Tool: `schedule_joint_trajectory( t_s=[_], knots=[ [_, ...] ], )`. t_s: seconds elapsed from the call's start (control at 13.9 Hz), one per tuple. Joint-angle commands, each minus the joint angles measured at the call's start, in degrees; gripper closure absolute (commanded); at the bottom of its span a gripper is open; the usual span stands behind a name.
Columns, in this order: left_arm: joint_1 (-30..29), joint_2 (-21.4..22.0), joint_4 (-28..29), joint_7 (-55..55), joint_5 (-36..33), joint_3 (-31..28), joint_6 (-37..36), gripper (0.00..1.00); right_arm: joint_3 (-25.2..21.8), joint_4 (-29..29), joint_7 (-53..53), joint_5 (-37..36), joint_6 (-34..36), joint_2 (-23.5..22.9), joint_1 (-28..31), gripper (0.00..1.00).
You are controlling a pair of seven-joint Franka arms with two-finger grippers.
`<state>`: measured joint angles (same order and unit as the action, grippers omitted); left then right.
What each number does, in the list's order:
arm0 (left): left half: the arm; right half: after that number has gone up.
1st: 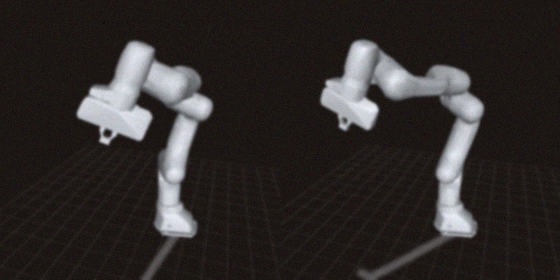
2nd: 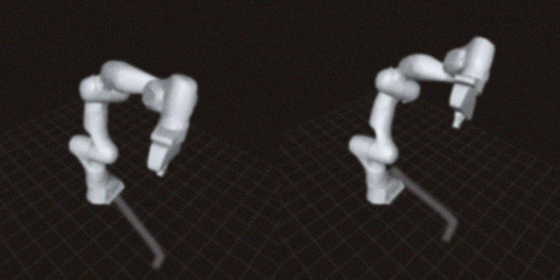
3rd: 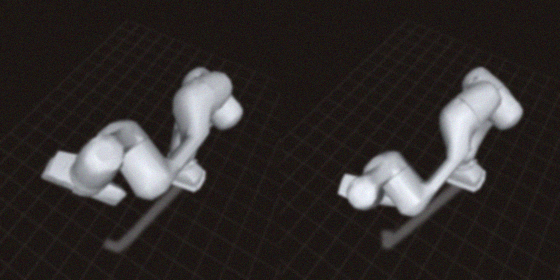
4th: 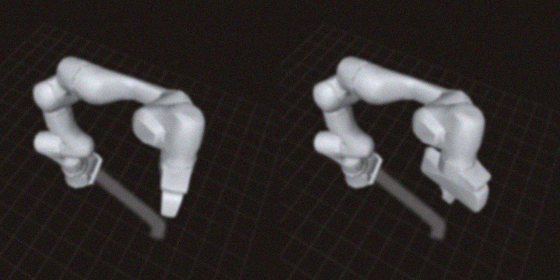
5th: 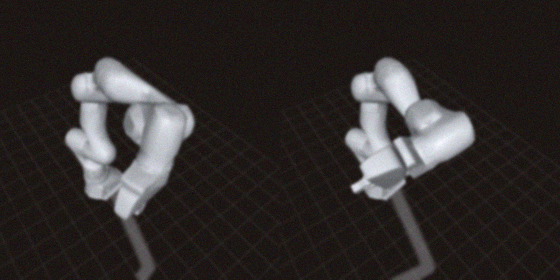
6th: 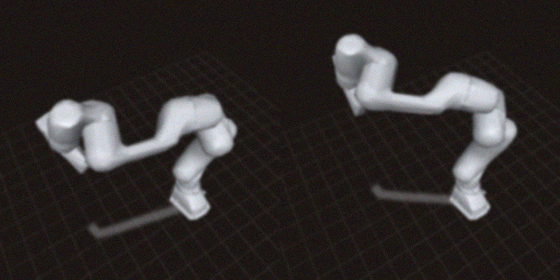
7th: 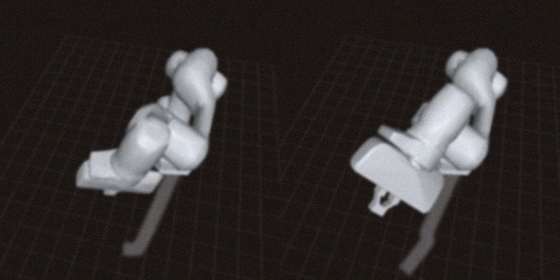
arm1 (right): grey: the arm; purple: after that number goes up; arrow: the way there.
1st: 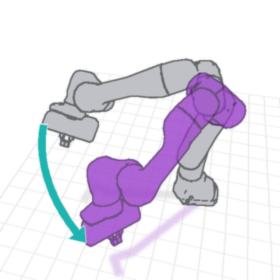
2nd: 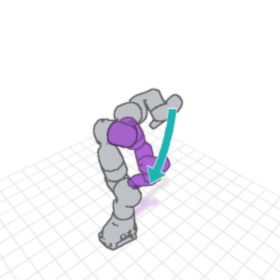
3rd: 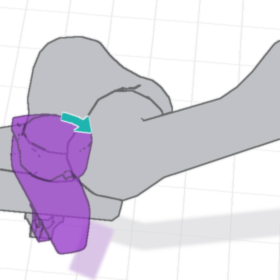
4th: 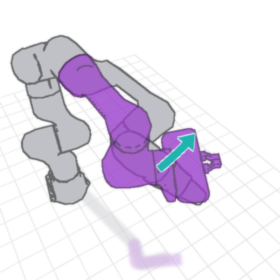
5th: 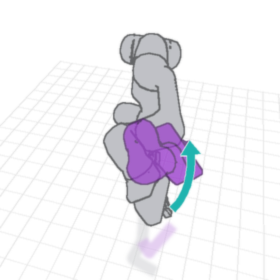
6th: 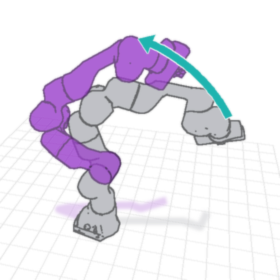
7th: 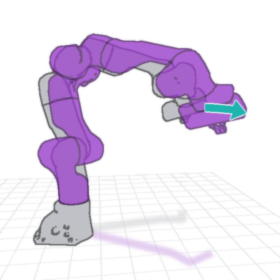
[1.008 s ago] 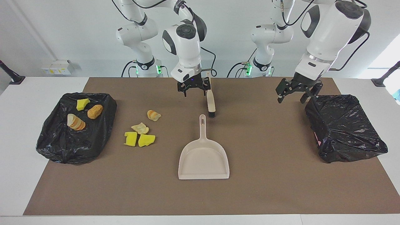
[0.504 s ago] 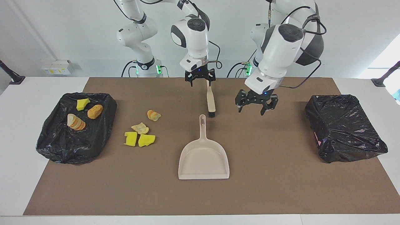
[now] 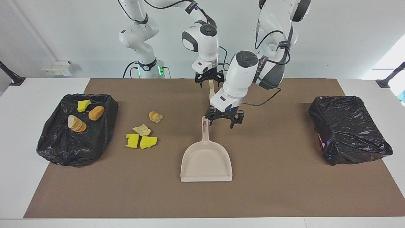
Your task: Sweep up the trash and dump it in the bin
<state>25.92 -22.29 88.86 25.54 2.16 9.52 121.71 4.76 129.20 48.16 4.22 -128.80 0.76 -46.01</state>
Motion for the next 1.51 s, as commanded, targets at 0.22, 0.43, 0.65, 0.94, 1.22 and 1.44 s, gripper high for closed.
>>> schedule_joint_trajectory(
  t_s=[0.22, 0.43, 0.65, 0.94, 1.22, 1.44],
  knots=[
    [4.22, -6.79, -0.79, 3.20, -0.93, -0.91, 3.18, 0.00, -0.19, 1.66, 0.97, 1.23, -1.54, -2.17, -2.59, 0.09],
    [4.31, -7.24, -0.71, 3.37, -0.66, -0.91, 4.49, 0.00, -0.19, 1.84, 1.23, 1.84, -1.46, -2.26, -2.59, 0.17],
    [4.67, -7.33, -0.44, 4.51, -0.67, -0.91, 4.50, 0.00, -0.11, 1.93, 1.14, 2.55, -1.11, -2.35, -2.59, 0.28],
    [5.02, -7.24, 0.00, 4.78, -0.66, -0.91, 3.19, 0.17, -0.10, 1.93, 0.18, 2.55, -0.32, -2.35, -2.59, 0.85],
    [5.55, -7.15, 0.44, 4.69, -0.75, -0.91, -0.06, 0.51, -0.10, 0.61, 0.09, 4.13, 3.37, -2.09, -2.33, 1.00],
    [5.37, -7.07, 0.09, 4.52, -0.66, -0.82, -2.16, 1.00, -0.19, 0.61, -0.17, 4.13, 6.53, -0.68, -1.28, 1.00]
  ],
)
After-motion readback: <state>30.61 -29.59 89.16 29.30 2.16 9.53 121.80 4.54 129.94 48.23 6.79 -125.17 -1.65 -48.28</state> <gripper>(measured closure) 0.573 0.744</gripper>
